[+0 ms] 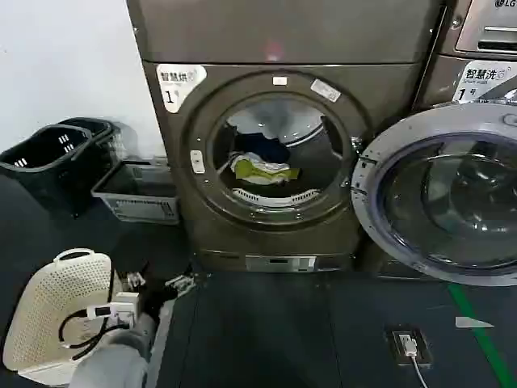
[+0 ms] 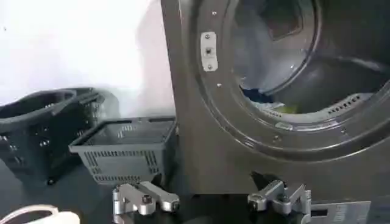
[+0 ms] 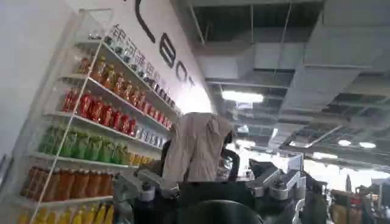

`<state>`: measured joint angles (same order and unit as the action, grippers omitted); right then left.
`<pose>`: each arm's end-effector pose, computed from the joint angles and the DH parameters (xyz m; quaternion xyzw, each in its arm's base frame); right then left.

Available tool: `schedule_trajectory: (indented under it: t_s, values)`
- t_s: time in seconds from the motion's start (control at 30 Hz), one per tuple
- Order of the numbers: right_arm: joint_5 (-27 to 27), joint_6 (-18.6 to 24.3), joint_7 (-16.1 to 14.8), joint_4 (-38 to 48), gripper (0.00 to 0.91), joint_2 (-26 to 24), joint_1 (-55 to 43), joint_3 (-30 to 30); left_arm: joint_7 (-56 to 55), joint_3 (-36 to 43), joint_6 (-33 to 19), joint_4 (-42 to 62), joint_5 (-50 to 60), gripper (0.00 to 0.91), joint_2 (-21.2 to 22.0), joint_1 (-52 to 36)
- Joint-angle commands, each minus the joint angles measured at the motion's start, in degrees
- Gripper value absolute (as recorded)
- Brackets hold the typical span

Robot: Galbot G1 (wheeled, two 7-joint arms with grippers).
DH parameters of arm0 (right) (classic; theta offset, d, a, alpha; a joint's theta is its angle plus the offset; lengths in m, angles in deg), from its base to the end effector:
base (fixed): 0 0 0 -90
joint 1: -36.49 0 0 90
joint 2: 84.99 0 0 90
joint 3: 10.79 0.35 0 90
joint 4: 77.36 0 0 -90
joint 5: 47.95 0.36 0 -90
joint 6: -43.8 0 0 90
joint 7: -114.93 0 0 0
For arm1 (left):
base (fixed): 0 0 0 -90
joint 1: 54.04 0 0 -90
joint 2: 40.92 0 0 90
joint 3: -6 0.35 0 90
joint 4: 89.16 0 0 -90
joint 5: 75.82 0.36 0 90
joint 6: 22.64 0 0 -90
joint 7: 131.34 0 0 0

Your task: Grasp the clothes from the dryer.

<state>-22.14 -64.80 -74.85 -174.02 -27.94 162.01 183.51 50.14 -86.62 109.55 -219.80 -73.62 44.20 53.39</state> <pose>-0.1127 -0.4584 -0.0058 0.5850 0.7847 -0.1889 0.0794 0.2262 0.0223 -0.1906 0.0144 -0.9845 -0.0593 0.1641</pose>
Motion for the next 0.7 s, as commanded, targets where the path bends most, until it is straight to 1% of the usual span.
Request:
schedule_trajectory:
  t_s: [0.03,0.07,0.17,0.37,0.7]
  values:
    - [-0.9,4.3,1.1,1.1,0.907,0.2,0.0,-1.0,0.0,0.1,2.8,0.1,0.0,0.907,-0.1,0.0]
    - [-1.0,4.2,0.4,1.4,0.907,0.3,0.0,-0.8,0.0,0.1,2.8,0.0,0.1,0.907,-0.1,0.1]
    - [-1.0,4.9,0.8,1.8,0.907,0.3,0.3,-0.7,0.0,0.1,2.8,0.0,0.1,0.907,-0.1,0.0]
    - [-0.9,3.9,2.2,1.6,0.907,0.1,0.2,-1.1,0.1,0.2,2.8,-0.2,0.0,0.907,-0.2,0.0]
    - [-0.6,3.9,2.2,1.6,0.907,0.4,-0.2,-1.3,0.2,0.1,2.8,-0.2,-0.3,0.907,-0.6,-0.2]
